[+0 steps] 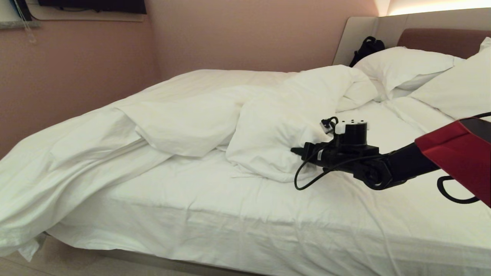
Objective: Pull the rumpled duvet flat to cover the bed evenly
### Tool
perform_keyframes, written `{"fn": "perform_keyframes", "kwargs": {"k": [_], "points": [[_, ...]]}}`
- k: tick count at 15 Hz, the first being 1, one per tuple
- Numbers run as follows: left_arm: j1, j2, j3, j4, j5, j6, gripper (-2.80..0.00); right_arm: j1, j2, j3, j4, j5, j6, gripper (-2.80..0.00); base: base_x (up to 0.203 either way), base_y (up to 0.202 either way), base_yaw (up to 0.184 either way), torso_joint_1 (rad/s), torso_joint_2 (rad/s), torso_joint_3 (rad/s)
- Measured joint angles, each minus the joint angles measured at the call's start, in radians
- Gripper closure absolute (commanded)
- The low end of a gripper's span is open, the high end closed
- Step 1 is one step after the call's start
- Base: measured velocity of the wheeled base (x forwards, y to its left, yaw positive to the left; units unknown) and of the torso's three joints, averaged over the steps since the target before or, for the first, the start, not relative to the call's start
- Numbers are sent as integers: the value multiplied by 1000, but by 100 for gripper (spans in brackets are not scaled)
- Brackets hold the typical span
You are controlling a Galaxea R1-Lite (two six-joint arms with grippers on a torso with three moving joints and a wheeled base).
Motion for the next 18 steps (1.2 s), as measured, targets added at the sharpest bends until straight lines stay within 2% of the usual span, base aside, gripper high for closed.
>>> {"fn": "perform_keyframes", "kwargs": {"k": [10,18], "points": [[0,0,0,0,0,0,0,-1,-50,26,11,-5,2,0,0,0,0,0,0,0],[0,0,0,0,0,0,0,-3,-105,24,115,-62,1,0,0,0,0,0,0,0]]}}
